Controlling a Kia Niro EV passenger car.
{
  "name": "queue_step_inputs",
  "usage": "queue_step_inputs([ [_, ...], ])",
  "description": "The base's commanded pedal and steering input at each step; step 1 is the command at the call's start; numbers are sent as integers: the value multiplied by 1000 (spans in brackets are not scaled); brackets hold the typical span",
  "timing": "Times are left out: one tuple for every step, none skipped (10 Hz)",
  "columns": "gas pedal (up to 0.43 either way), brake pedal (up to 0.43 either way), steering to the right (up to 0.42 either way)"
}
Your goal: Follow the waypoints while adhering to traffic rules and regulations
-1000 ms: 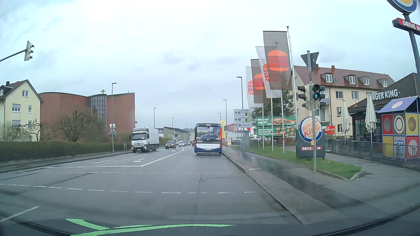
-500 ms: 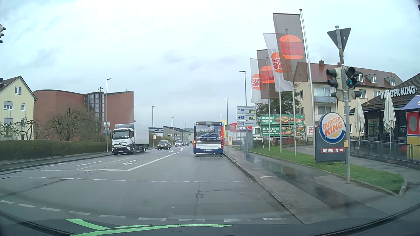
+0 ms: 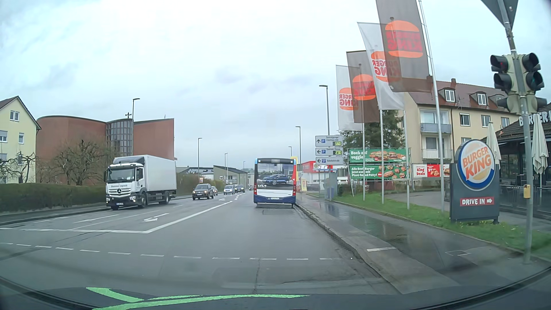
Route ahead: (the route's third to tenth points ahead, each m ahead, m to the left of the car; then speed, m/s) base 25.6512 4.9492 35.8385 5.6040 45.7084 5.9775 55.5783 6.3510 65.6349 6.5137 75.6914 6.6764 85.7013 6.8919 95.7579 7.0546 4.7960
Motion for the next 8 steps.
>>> queue_step_inputs([
  [0,61,-5],
  [0,55,-5],
  [0,55,-5],
  [0,55,-5],
  [0,55,-6],
  [0,55,-6],
  [0,12,-6],
  [0,0,-7],
])
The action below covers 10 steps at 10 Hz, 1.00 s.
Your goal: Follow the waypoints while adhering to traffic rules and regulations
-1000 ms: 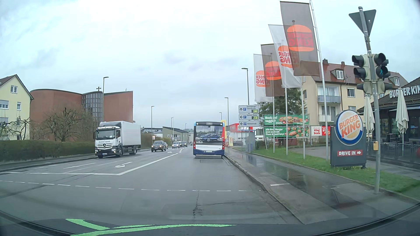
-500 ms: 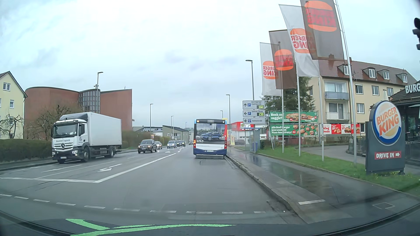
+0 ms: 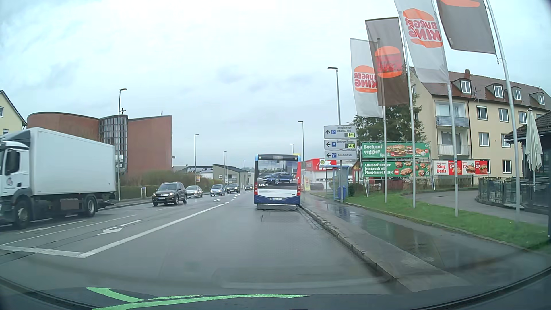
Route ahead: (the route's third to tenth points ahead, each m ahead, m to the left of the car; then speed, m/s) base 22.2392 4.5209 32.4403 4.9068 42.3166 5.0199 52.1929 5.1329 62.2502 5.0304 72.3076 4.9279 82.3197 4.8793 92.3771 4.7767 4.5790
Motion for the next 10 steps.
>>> queue_step_inputs([
  [0,0,-7],
  [0,0,-7],
  [0,0,-8],
  [0,0,-8],
  [0,0,-8],
  [0,0,-8],
  [0,0,-8],
  [20,0,-7],
  [39,0,-5],
  [39,0,-5],
])
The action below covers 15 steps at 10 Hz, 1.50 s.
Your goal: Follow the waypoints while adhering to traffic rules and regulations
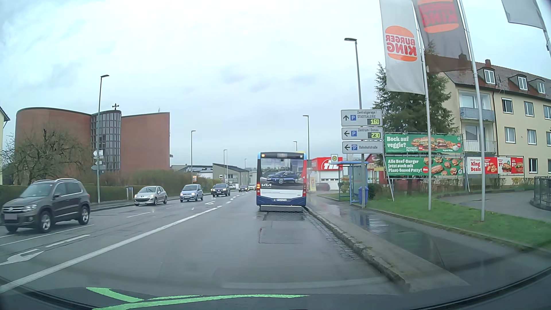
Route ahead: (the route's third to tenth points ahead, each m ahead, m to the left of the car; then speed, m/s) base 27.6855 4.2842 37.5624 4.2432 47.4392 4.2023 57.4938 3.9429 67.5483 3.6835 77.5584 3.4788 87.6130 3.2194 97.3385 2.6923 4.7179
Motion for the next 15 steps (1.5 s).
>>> queue_step_inputs([
  [47,0,-5],
  [47,0,-5],
  [59,0,-5],
  [59,0,-5],
  [59,0,-5],
  [59,0,-5],
  [59,0,-5],
  [59,0,-5],
  [59,0,-5],
  [59,0,-5],
  [59,0,-5],
  [67,0,-5],
  [67,0,-5],
  [98,0,-5],
  [110,0,-5],
])
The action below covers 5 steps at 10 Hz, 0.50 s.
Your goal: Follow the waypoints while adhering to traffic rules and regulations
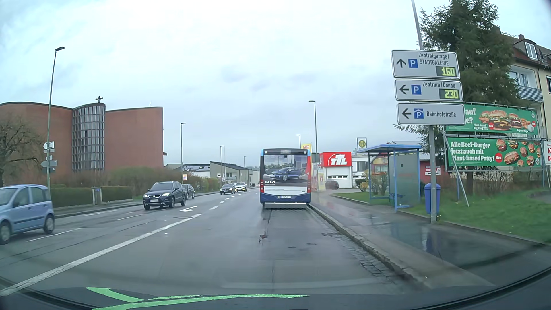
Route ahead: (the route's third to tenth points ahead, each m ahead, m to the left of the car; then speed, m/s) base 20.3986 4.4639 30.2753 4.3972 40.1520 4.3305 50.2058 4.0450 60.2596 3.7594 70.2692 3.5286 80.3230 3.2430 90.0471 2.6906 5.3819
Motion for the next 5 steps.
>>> queue_step_inputs([
  [110,0,-8],
  [118,0,-9],
  [138,0,-9],
  [150,0,-11],
  [157,0,-14],
])
